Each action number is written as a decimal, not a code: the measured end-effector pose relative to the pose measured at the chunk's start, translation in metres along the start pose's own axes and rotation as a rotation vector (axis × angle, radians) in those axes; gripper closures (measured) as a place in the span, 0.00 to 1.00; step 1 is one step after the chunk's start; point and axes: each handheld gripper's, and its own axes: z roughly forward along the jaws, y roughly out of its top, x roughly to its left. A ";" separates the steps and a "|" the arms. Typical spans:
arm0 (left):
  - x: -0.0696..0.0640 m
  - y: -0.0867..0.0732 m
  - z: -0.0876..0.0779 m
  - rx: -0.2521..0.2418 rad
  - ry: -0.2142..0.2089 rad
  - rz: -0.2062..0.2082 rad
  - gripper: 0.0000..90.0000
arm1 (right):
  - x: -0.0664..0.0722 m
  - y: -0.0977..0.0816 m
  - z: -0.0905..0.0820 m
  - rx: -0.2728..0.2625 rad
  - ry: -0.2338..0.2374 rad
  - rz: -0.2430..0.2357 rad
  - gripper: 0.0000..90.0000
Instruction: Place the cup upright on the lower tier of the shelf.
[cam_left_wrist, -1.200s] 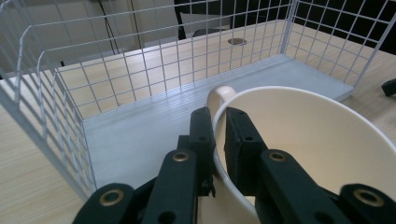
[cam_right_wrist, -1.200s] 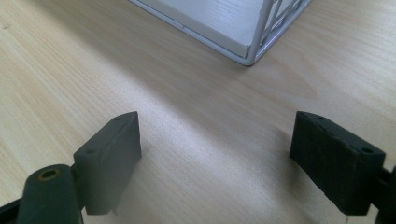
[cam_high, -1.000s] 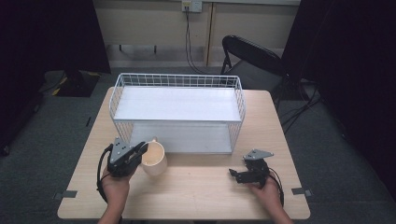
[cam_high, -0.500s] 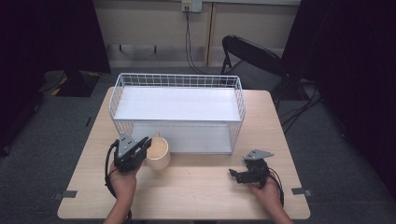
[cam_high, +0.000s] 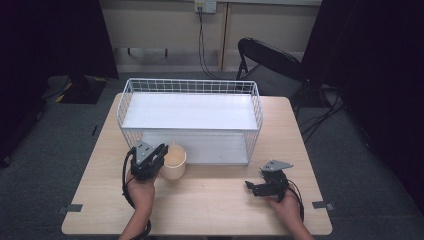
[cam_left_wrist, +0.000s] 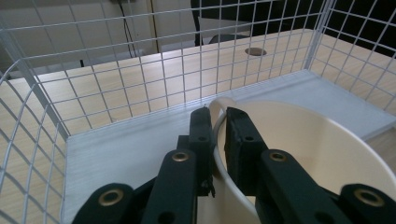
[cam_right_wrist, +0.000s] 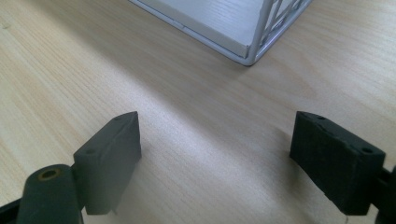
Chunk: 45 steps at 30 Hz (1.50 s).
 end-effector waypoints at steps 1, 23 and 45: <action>-0.002 0.000 0.003 0.000 0.003 -0.003 0.91 | 0.000 0.000 0.000 0.000 0.000 0.000 0.17; -0.004 -0.003 0.008 -0.017 0.019 -0.036 0.92 | 0.000 0.000 0.000 0.001 0.000 0.000 0.17; 0.007 -0.008 0.014 -0.016 0.069 -0.079 0.92 | 0.000 0.000 0.000 0.001 0.000 0.000 0.17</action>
